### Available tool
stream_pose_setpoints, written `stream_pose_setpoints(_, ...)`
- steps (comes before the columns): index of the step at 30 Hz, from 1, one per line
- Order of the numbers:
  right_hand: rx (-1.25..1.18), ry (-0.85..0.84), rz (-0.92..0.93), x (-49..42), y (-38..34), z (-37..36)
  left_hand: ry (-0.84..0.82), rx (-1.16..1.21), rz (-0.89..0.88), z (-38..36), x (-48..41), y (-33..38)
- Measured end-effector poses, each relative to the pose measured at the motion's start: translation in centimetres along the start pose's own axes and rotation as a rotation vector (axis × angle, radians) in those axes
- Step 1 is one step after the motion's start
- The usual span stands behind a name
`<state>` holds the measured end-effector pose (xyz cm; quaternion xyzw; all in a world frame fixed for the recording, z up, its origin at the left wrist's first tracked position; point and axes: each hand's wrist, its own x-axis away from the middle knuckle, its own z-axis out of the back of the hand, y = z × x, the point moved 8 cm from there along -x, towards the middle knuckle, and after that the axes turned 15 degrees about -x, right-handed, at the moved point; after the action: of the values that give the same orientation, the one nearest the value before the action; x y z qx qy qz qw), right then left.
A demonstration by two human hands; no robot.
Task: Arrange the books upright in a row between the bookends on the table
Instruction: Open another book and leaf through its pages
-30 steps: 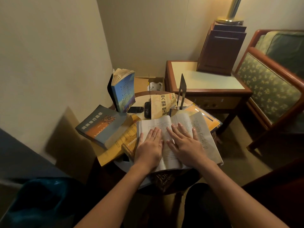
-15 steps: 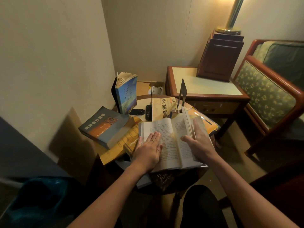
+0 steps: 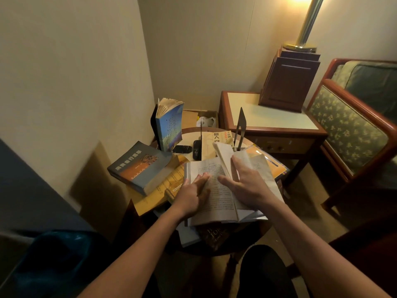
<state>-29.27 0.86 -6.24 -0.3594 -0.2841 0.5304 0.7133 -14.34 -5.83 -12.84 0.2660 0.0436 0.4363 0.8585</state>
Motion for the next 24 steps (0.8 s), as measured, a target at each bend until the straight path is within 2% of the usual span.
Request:
stream_pose_setpoints(4,0.086,-0.045,-0.033,-0.5,0.1,-1.3,0.028,0.248,0.081,0.1,-0.3,-0.9)
stream_pose_setpoints(8,0.300,-0.133,-0.067,-0.2,1.8,-3.6,0.086,0.524,0.191,0.4,0.0,-1.5)
stream_pose_setpoints(16,0.382,-0.163,-0.066,-0.2,3.7,-4.5,0.216,0.817,0.319,1.1,0.7,-3.2)
stream_pose_setpoints(18,0.443,-0.163,-0.044,-0.3,4.1,-4.5,0.268,0.742,0.335,1.4,1.2,-2.9)
stream_pose_setpoints(20,0.483,-0.160,-0.026,-0.4,4.3,-4.6,0.329,0.522,0.289,1.9,1.7,-2.0)
stream_pose_setpoints(22,0.490,-0.146,-0.011,-0.7,4.6,-4.6,0.384,0.205,0.116,2.3,2.0,0.1)
stream_pose_setpoints(24,0.499,-0.143,0.002,-0.8,4.7,-4.7,0.363,-0.069,-0.094,1.4,1.7,2.5)
